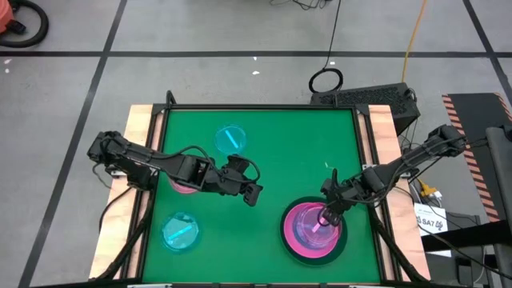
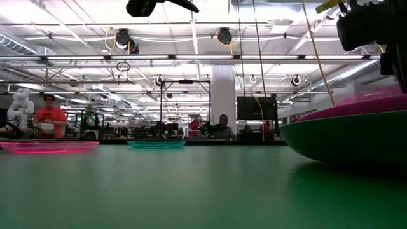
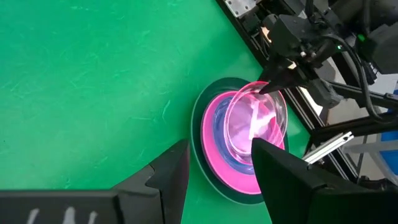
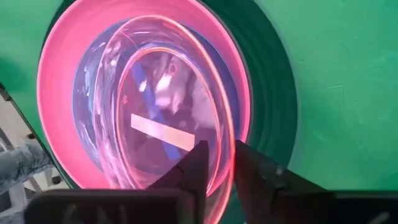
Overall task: Stack plastic plates
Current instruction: Stack the bottom pink plate on top of the blue plate, then stack the top blue plate on top of pink plate
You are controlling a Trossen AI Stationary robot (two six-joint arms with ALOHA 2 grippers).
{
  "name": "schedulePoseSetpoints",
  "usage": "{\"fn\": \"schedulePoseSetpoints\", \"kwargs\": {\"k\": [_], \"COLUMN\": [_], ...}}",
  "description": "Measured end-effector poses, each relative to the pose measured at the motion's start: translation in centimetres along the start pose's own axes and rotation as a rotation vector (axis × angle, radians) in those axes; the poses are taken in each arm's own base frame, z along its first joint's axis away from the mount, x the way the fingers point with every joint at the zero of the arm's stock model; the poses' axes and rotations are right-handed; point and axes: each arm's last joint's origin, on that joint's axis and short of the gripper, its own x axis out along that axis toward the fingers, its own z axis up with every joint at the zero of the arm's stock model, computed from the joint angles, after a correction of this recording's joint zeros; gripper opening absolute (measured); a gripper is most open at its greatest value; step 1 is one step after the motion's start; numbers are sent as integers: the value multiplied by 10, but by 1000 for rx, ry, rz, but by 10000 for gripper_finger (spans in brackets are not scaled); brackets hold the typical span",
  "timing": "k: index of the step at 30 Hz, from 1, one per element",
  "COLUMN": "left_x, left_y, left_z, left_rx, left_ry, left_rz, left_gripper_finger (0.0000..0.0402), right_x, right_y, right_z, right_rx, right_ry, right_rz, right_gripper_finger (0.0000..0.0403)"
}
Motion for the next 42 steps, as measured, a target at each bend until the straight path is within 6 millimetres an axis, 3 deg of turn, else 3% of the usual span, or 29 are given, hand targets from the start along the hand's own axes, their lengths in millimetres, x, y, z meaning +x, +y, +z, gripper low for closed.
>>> {"fn": "schedulePoseSetpoints", "kwargs": {"k": [25,34,42], "left_x": [0,-6,-8], "left_y": [10,36,66], "left_z": [-4,-13,5], "left_rx": [-52,-66,160], "left_ry": [35,226,568], "left_rz": [98,334,372], "left_gripper_finger": [179,179,179], "right_x": [0,-17,-40], "right_y": [3,9,14], "right_z": [1,2,4], "right_rx": [39,39,45], "right_ry": [12,-56,-183], "right_rz": [40,208,394], "right_gripper_finger": [286,284,273]}}
